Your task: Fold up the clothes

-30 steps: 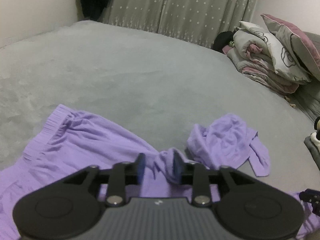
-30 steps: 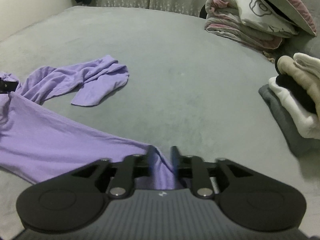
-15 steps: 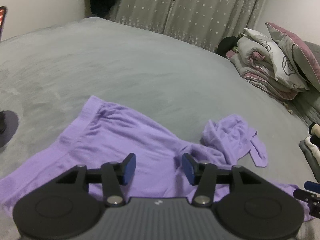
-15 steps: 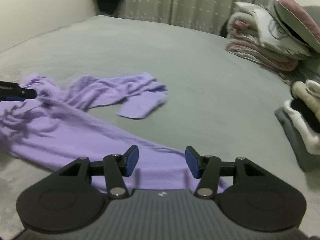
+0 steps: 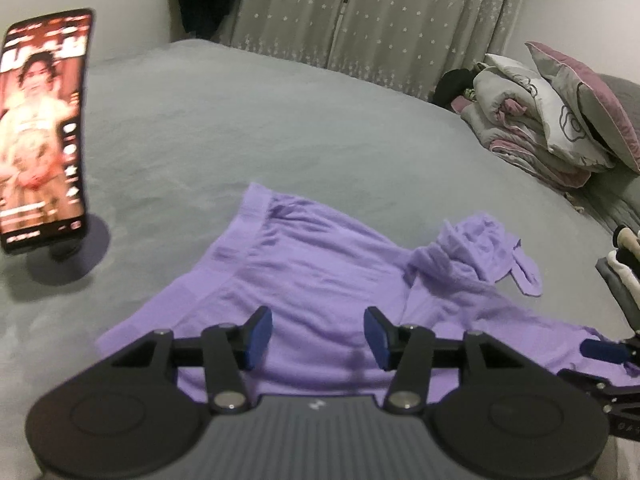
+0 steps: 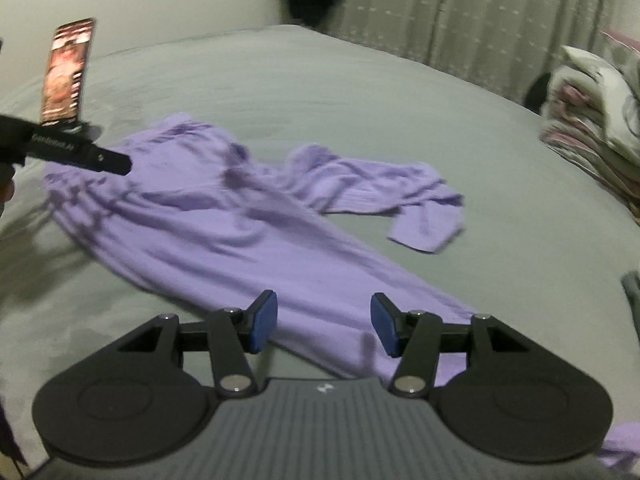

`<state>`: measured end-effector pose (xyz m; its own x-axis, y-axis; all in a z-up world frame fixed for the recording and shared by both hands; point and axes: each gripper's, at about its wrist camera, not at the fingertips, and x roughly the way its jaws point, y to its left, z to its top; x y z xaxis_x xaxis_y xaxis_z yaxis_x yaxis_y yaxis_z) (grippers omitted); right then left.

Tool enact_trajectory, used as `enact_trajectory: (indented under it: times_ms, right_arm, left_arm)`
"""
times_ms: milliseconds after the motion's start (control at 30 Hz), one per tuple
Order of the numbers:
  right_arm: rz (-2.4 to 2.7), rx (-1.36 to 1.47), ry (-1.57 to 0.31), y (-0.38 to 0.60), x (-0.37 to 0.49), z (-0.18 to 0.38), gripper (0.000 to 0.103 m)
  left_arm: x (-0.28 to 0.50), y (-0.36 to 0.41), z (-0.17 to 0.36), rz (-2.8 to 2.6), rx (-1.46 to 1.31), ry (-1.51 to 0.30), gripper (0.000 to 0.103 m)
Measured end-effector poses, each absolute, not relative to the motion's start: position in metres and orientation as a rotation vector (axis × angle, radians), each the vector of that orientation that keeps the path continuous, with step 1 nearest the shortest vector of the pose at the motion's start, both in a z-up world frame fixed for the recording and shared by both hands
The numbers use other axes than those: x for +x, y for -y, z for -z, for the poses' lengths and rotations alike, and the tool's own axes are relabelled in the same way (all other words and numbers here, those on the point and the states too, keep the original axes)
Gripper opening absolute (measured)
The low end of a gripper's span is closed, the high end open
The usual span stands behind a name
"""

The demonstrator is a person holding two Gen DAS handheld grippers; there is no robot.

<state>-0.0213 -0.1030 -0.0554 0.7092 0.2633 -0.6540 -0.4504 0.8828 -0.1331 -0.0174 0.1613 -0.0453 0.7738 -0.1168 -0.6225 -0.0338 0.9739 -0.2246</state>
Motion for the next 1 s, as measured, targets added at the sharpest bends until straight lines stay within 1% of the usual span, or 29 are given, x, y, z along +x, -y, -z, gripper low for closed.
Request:
enact_trajectory:
  times_ms: [233,500,533,567,633,700,900,1000]
  right_arm:
    - [-0.515,-0.347,-0.658,0.065,-0.040,0.058,0.056]
    - [-0.670,-0.416,-0.599,0.032,-0.063,0.063,0.056]
    - [-0.691,-0.419,-0.594,0.028,-0.064,0.063,0.053]
    - [-0.714,-0.419,-0.593,0.025,-0.066,0.064,0.047]
    - [-0.753,-0.420,-0.606,0.018,-0.067,0.065,0.039]
    - [-0.773,-0.424,-0.621,0.011,-0.068,0.069,0.037]
    - [-0.743,-0.440,-0.615,0.002,-0.060,0.080,0.036]
    - [-0.719,-0.448,-0.600,0.002,-0.055,0.082,0.036]
  left_arm:
    - [-0.048,-0.196,0.040,0.018,-0.248,-0.709,0.052]
    - [-0.063,-0.243,0.052,-0.043,-0.346,-0.747,0.050]
    - [-0.064,-0.247,0.053,-0.046,-0.362,-0.751,0.050]
    - [-0.065,-0.250,0.054,-0.047,-0.377,-0.755,0.050]
    - [-0.064,-0.256,0.057,-0.043,-0.415,-0.763,0.049]
    - [-0.062,-0.258,0.060,-0.040,-0.447,-0.771,0.046]
    - [-0.058,-0.256,0.066,-0.049,-0.461,-0.762,0.041]
    - [-0.056,-0.255,0.067,-0.050,-0.463,-0.755,0.036]
